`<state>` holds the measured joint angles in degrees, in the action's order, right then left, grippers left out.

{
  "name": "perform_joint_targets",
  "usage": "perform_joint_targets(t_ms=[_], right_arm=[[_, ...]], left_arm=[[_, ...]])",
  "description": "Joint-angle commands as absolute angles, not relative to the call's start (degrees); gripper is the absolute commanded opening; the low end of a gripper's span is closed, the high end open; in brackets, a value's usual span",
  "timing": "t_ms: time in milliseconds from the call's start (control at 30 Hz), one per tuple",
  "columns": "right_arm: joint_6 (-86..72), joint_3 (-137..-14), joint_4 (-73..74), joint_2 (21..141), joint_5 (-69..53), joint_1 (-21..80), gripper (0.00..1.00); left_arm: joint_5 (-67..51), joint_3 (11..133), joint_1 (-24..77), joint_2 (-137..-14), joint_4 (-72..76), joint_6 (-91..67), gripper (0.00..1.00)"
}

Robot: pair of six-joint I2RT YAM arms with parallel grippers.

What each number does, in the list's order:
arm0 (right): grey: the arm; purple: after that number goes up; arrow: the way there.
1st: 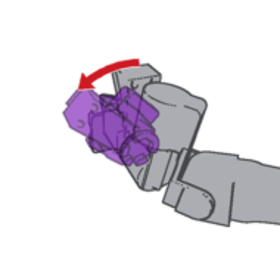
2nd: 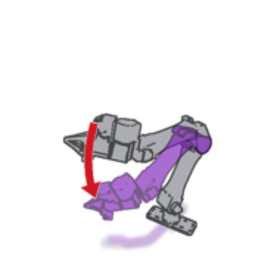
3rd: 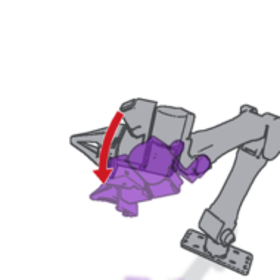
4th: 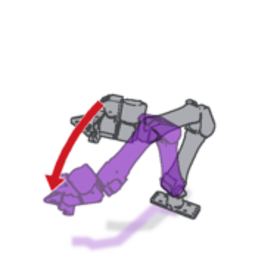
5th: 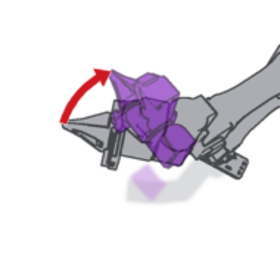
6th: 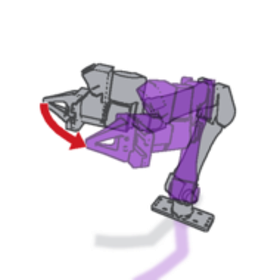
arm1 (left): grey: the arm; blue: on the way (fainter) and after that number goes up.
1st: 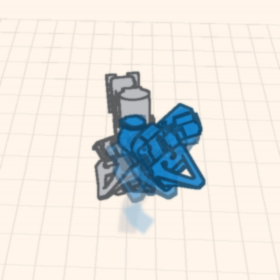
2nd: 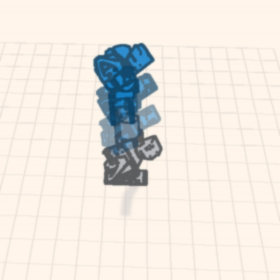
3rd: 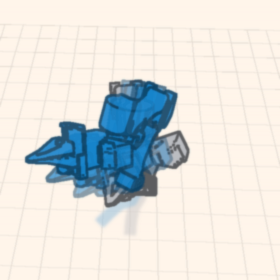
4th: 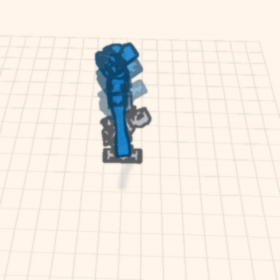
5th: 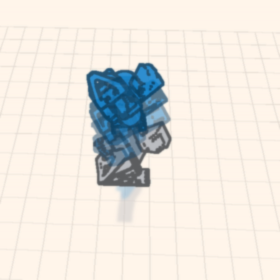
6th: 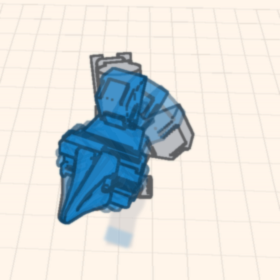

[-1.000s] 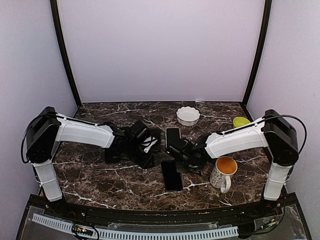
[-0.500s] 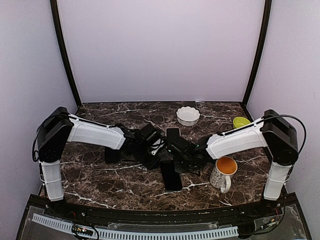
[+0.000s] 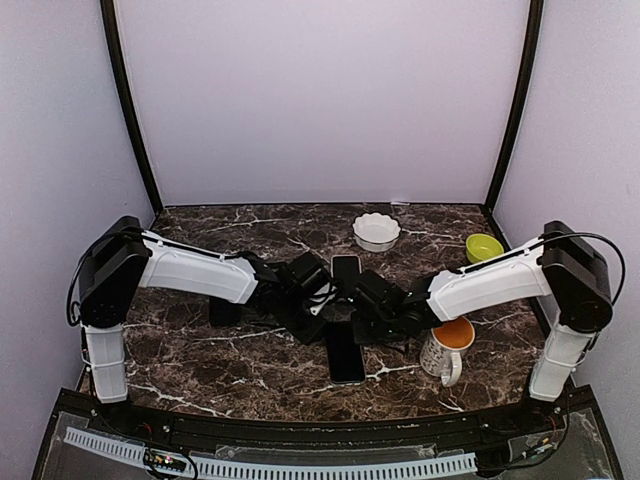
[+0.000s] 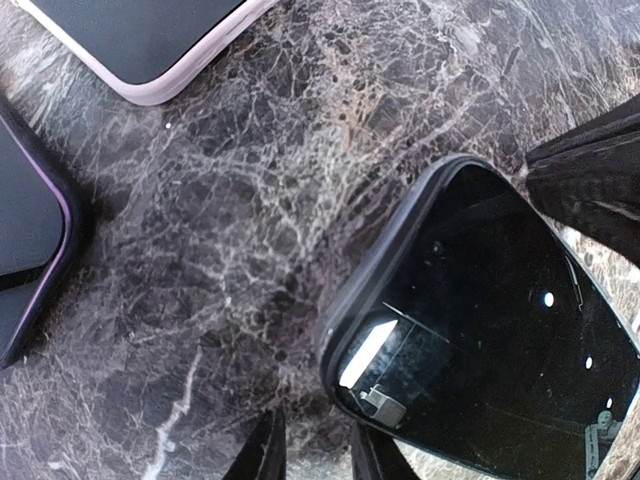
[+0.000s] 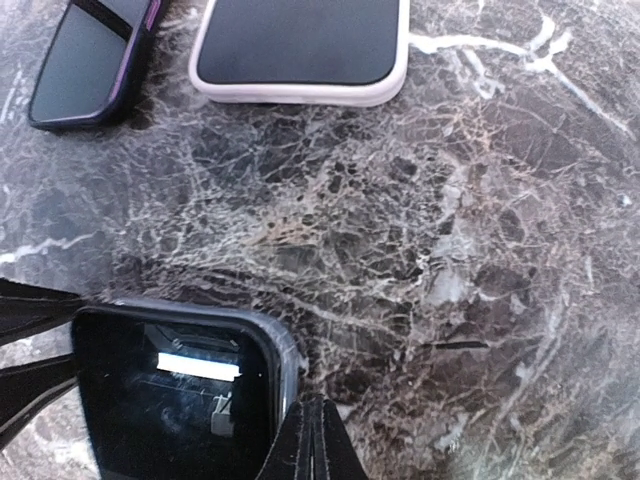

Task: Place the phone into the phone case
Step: Press the phone against the phone case.

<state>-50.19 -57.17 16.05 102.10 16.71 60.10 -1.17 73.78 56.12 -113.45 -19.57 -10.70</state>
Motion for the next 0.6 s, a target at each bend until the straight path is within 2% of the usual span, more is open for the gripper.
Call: perform_joint_targets(t_ms=[0, 200, 333, 567], right_arm=[[-50.56, -57.43, 16.22, 98.63, 18.48, 60.03, 0.09], [-49.09, -61.07, 24.42, 96.4, 21.2, 60.41, 0.2], [-48.0, -61.97, 24.7, 95.63, 22.47, 65.33, 0.31], [-51.13, -73.82, 32.12, 105.14, 26.62, 74.81, 0.31]], left_arm=[[-1.01, 74.66, 56.82, -113.29, -21.42, -11.02, 0.24], [2.74, 73.5, 56.71, -109.37, -22.59, -10.46, 0.25], [3.79, 72.4, 55.91, -106.35, -23.53, -9.81, 0.28], [0.77, 67.25, 45.21, -97.8, -21.01, -17.41, 0.32]])
